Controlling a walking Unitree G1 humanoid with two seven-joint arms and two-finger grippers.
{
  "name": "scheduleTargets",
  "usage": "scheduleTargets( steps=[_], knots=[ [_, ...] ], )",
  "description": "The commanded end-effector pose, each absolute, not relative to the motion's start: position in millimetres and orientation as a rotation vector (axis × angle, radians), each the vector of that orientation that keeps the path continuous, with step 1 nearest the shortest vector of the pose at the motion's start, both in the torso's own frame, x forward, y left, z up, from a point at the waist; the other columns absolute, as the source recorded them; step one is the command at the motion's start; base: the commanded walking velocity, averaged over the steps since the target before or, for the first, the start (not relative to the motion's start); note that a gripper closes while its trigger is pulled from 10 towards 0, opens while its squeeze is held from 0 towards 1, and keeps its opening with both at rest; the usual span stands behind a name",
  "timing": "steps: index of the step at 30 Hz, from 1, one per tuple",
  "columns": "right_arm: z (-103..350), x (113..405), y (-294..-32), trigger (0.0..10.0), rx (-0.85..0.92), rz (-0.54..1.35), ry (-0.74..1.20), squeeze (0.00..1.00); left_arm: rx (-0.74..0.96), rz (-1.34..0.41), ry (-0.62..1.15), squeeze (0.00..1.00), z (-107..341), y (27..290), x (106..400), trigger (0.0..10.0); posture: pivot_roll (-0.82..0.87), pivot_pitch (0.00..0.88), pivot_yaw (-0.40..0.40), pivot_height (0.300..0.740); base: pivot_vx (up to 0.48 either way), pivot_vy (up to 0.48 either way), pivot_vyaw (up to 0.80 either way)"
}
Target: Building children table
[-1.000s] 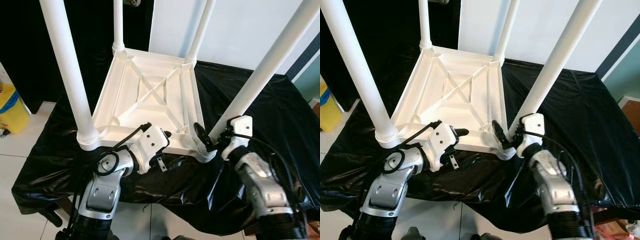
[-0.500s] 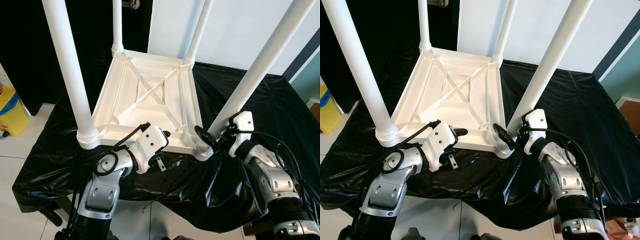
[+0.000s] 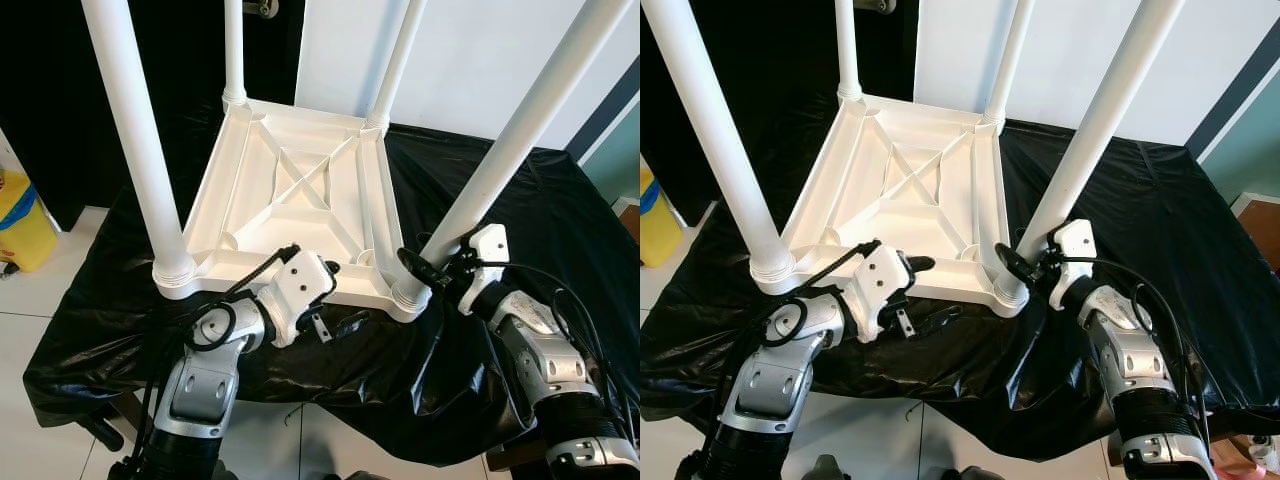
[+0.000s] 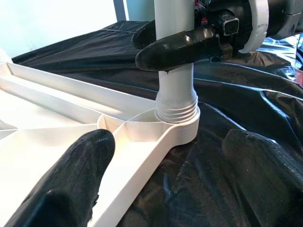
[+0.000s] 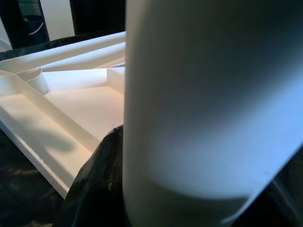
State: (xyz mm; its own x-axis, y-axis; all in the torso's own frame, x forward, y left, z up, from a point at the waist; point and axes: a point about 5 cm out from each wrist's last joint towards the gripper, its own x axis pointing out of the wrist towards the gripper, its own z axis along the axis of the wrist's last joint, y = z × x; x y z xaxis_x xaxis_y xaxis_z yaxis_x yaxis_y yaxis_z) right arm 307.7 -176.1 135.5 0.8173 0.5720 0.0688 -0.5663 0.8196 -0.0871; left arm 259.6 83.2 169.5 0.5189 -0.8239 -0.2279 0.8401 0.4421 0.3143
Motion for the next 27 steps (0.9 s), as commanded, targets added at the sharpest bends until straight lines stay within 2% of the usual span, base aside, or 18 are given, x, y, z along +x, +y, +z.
scheduleTargets(
  steps=[1, 18, 27],
  knots=[
    [130, 306, -174, 10.0, -0.087, 0.606, -0.065, 0.00, 0.413, -0.904, -0.010, 0.00, 176, 83, 264, 10.0, 0.19, 0.037, -0.175, 0.740, 0.000, 0.000, 0.00],
    [132, 302, -164, 10.0, -0.013, 0.256, -0.105, 0.00, 0.402, -0.898, -0.004, 0.00, 174, 83, 262, 10.0, 0.19, 0.056, -0.183, 0.740, 0.000, 0.000, 0.00],
    [128, 294, -141, 10.0, 0.040, 0.155, -0.082, 0.00, 0.396, -0.889, -0.008, 0.00, 175, 82, 262, 10.0, 0.20, 0.059, -0.195, 0.740, 0.000, 0.000, 0.00]
  ],
)
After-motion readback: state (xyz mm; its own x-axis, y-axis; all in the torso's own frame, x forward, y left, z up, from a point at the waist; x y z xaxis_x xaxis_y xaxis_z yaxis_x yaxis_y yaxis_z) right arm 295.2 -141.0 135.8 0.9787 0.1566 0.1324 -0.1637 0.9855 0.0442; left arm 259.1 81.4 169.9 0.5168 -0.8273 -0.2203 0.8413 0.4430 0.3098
